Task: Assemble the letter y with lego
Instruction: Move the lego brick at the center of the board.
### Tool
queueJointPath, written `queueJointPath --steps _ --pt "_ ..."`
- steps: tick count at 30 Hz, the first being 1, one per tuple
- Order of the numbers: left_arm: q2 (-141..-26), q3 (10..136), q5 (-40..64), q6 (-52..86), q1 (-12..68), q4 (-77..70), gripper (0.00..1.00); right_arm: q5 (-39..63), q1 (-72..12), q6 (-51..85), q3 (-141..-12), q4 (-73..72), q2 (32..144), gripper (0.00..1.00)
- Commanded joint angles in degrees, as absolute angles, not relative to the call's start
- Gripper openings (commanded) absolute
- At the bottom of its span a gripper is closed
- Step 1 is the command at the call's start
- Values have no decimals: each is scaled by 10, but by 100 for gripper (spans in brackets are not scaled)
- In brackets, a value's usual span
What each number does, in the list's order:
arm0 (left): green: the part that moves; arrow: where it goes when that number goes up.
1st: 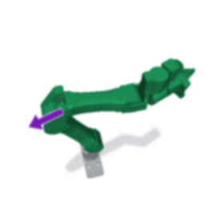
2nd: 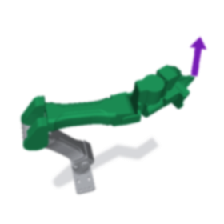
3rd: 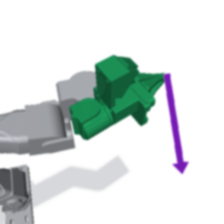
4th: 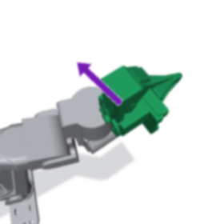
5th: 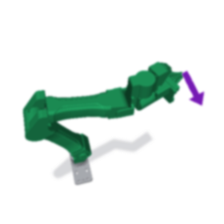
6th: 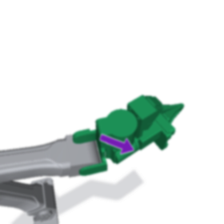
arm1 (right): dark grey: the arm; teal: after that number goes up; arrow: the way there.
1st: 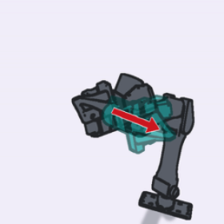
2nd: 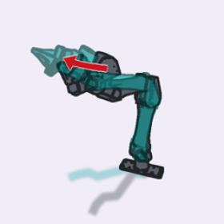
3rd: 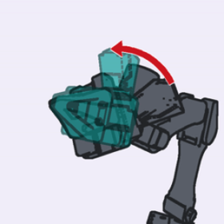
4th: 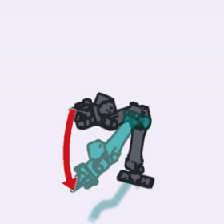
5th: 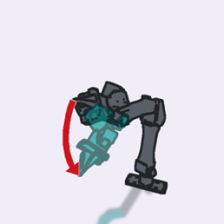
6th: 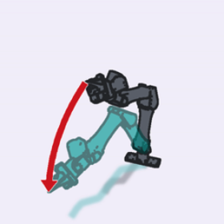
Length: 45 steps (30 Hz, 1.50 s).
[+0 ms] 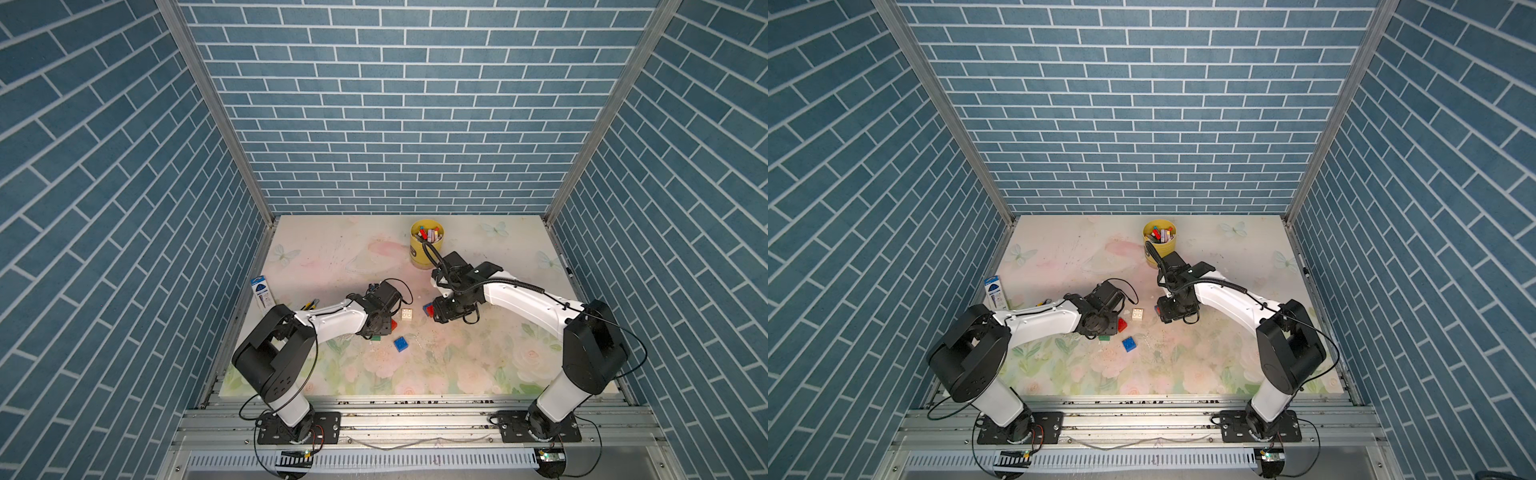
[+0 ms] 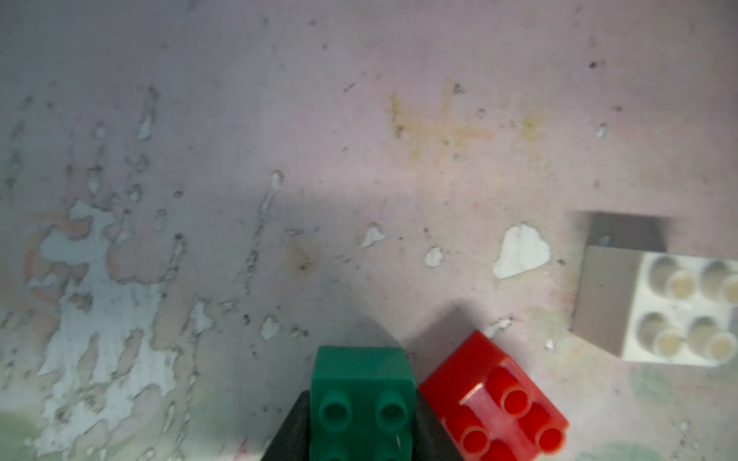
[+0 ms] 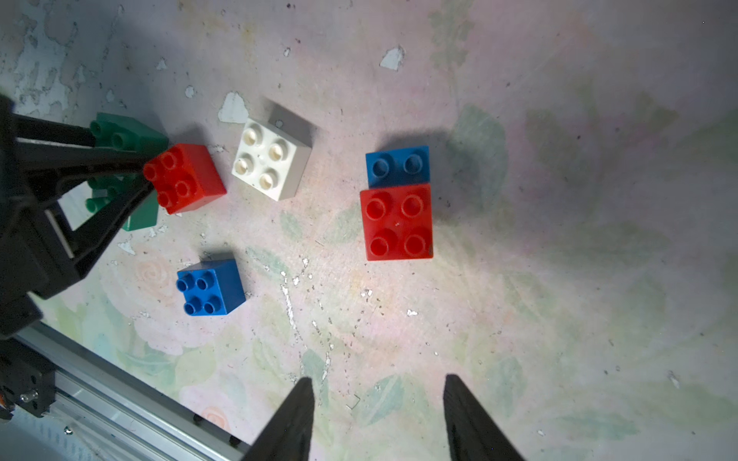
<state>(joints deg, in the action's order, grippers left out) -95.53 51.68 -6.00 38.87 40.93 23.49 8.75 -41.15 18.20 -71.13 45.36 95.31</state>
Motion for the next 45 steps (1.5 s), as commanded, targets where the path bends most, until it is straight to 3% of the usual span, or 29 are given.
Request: queueJointPath --steps 1,7,12,14,32,45 --pt "-981 534 -38 371 427 235 38 68 -414 196 -712 465 955 54" --pt "-998 568 -52 321 437 283 38 60 -414 197 -704 465 948 54" --pt "-982 553 -70 317 436 313 61 62 -414 197 -700 463 948 54" --pt "-975 545 -74 321 436 319 65 65 -414 196 -701 461 948 54" --pt "-886 465 -160 349 418 359 65 79 -415 198 -713 452 957 54" --pt "-890 479 -125 326 407 315 64 102 -421 215 -731 455 957 52"
